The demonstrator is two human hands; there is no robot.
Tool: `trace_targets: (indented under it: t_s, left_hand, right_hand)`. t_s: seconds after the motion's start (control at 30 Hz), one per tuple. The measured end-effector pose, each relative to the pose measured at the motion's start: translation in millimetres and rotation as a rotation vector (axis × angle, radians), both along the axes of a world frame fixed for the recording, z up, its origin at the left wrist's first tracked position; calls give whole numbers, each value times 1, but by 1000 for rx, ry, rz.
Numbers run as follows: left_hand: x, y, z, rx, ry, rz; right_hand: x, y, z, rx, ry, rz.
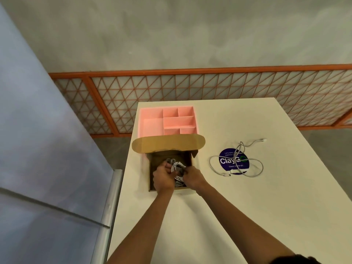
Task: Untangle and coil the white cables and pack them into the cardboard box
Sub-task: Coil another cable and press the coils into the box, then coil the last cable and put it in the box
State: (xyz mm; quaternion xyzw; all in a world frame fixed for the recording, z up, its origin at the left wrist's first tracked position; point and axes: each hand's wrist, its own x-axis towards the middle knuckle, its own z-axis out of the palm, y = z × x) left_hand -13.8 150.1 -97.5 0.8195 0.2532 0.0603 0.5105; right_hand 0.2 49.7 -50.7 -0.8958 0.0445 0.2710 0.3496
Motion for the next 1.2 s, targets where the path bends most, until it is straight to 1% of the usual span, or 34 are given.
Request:
trace_targets:
  t_s: [0.13, 0.2, 0.33, 0.4, 0.47, 0.53, 0.6, 0.7, 0.83, 0.93, 1.0, 1.07, 1.13, 1.2]
  left_hand:
    - [-3, -3, 9, 297, 129, -54]
    - [-4, -4, 11, 381, 167, -70]
    - [-9, -4, 13, 521, 155, -113]
    - [-12, -6, 16, 508, 134, -103]
    - [-15, -11, 20, 487, 75, -77]
    - [-19, -20, 23, 480, 0, -74]
    - [-22, -34, 26, 498, -72, -105]
    - [-23, -57, 32, 499, -172, -205]
    - [-13, -95, 37, 417, -221, -401]
    - [2, -120, 30, 359, -151, -460]
    - [11, -135, 23, 333, -23, -485]
    - [22, -147, 15, 311, 135, -490]
    - [33, -155, 11, 295, 282, -463]
    - [43, -161, 8, 246, 372, -415]
  right_hand:
    - [2, -1, 6, -43, 0, 73]
    - [-2, -3, 8, -39, -24, 107]
    - [-8, -12, 11, 30, -85, 121]
    - [-10, -24, 13, 103, -114, 65]
    - [-10, -39, 13, 181, -130, -1]
    - [-8, -58, 14, 209, -135, -38]
    - [-4, -79, 14, 180, -135, -66]
    - [6, -108, 13, 95, -168, -95]
    - [26, -141, 5, -32, -214, -129]
    - [43, -157, 1, -207, -324, -27]
    - [53, -166, -2, -327, -428, 74]
    - [63, -173, -6, -432, -492, 187]
    - [72, -178, -9, -532, -506, 317]
    - [79, -183, -11, -623, -480, 437]
